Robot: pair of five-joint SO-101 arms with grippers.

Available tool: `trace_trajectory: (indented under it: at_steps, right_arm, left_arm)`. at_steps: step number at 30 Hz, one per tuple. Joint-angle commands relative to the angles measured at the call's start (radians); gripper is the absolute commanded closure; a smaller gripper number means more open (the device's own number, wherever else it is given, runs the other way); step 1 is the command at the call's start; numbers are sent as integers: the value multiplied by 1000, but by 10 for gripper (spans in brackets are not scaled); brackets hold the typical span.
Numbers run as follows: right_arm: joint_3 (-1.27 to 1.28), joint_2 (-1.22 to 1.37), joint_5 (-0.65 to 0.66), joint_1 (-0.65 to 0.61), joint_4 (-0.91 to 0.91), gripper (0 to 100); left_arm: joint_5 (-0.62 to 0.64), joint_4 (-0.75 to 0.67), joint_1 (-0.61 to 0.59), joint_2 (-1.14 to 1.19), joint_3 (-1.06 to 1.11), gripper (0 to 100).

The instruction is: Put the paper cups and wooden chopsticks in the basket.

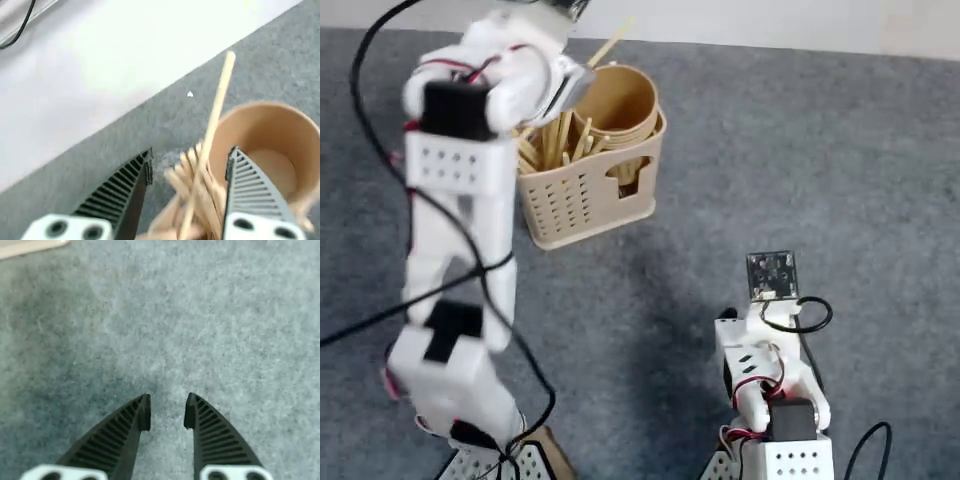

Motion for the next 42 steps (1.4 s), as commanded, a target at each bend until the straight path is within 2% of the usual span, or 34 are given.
trace_trajectory:
  at_steps: [1,6,11,13,20,28,34,38,42]
  right_arm:
    - [139,-4,0,5,4,878]
    - [139,-4,0,5,4,878]
    - [139,-4,0,5,4,878]
    - [139,-4,0,5,4,878]
    - [139,-4,0,5,4,878]
    - [139,-4,0,5,4,878]
    - [139,-4,0,5,4,878]
    - [139,-4,0,5,4,878]
    - [139,-4,0,5,4,878]
  left_arm:
    - [-12,6,21,131,-208,748]
    - [-8,8,25,277,-369,748]
    - [-6,46,77,318,-456,748]
    - [-6,52,102,321,-458,762]
    - [-12,48,114,361,-464,925]
    - [-11,35,107,381,-458,852]
    - [-17,32,127,381,-458,932]
    - [-117,35,170,381,-458,985]
    - [-138,34,223,381,-458,993]
